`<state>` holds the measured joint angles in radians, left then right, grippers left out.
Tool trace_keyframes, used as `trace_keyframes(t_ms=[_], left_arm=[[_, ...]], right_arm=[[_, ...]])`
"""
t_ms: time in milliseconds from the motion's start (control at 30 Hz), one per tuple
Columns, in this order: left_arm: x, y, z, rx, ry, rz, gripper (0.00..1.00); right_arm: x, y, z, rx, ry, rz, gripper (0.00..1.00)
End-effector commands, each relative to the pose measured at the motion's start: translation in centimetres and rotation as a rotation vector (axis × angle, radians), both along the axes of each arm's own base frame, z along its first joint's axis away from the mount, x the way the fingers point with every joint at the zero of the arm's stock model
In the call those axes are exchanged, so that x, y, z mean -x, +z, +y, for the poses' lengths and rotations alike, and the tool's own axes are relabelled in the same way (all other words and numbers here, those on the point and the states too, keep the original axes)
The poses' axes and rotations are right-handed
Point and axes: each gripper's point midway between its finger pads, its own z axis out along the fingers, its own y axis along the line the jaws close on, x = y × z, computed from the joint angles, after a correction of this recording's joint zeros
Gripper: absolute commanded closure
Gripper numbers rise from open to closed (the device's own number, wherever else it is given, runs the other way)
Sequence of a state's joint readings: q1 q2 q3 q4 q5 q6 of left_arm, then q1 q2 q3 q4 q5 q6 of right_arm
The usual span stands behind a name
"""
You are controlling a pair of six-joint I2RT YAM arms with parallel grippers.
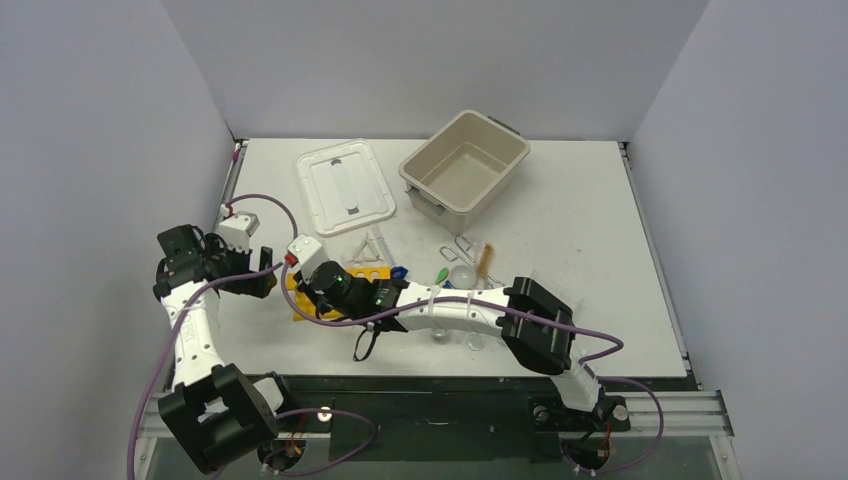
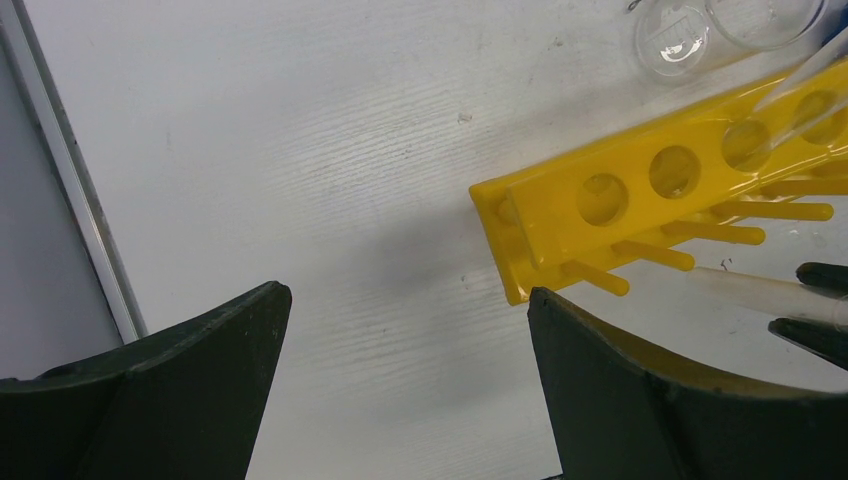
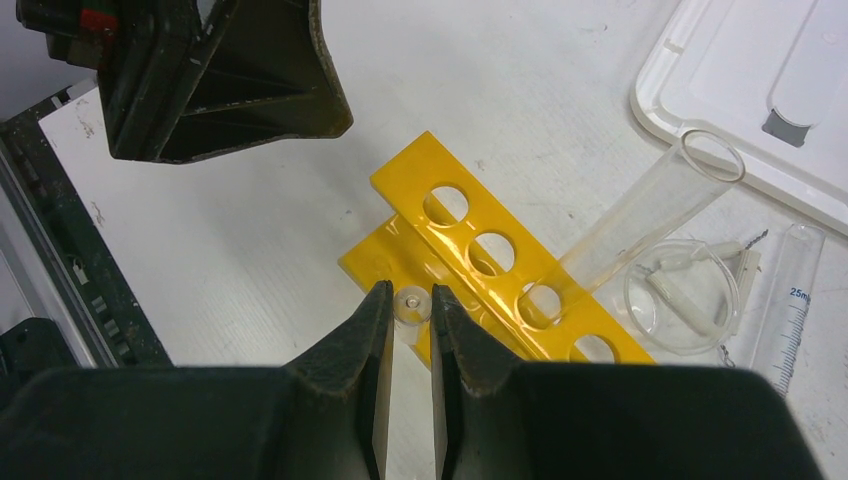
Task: Organize the chemistry lab equipment
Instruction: Insert the test tube into the slot of the test tube rack.
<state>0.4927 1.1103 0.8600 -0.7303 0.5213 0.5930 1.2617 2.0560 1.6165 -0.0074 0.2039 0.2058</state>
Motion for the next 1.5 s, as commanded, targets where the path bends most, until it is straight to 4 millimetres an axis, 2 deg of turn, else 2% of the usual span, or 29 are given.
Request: trace_keyframes(t_ms=[0,133,400,633,1033,1267,1467], left_arm=[[-0.6,1.1,0.1,-0.010,-0.028,-0.040,0.12],[-0.5,1.1,0.0,-0.007,-0.033,-0.036,0.12],[-0.4,1.1,0.0,-0.012,-0.038,-0.034,0.12],[-0.5,1.0,0.0,-0.010,-0.041,-0.033,0.12],[-0.5,1.2,0.0,-0.008,-0.041,-0.032,0.12],[-0.6,1.3,0.2,-0.012,-0.038,-0.035,0.12],[-0.6,1.2,0.4,-0.007,-0.030,-0.032,0.11]], right_arm=[[-0.6,4.1,0.9,-0.111,-0.008,-0.026,1.00],[-0.9,4.8,0.8,-0.118,-0.013,-0.040,1.00],[-1.1,3.9,0.9,-0.103,-0.020,-0.038,1.00],[-1.4,4.3,1.0,-0.103,-0.018,-0.047,1.00],[-1.5,1.6,1.6,-0.073,0.000,-0.004,1.00],[-2.0,-0.3,1.2,-0.044,-0.011,0.025,1.00],[-2.0,-1.2,0.8,-0.025,-0.018,0.026,1.00]])
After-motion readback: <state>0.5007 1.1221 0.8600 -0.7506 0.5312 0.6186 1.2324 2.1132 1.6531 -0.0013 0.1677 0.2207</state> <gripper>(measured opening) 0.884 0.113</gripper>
